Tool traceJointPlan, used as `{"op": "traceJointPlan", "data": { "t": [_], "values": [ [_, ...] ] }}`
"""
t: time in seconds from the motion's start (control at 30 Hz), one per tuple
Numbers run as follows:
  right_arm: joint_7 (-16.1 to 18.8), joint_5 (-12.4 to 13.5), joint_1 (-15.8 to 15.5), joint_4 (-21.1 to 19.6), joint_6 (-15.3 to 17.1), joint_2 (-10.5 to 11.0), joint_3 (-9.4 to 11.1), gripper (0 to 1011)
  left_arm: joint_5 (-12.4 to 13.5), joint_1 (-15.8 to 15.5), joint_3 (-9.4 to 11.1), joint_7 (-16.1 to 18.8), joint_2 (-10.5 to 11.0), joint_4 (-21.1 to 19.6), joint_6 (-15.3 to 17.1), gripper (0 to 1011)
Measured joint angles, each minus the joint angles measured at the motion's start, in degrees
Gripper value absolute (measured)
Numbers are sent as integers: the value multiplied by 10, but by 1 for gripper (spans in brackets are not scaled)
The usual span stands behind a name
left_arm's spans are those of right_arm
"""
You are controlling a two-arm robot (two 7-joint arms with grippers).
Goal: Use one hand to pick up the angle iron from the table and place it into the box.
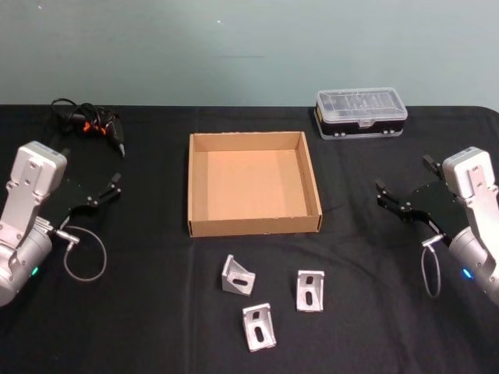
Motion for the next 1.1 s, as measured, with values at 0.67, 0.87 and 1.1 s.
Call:
{"op": "traceJointPlan", "data": {
  "t": [0.67, 0.87, 1.1],
  "values": [
    [0, 0, 0, 0, 0, 0, 0, 1000, 0, 0, 0, 0, 0, 0, 0, 1011],
    [0, 0, 0, 0, 0, 0, 0, 1000, 0, 0, 0, 0, 0, 0, 0, 1011],
    [0, 0, 0, 0, 0, 0, 0, 1000, 0, 0, 0, 0, 0, 0, 0, 1011]
  ]
}}
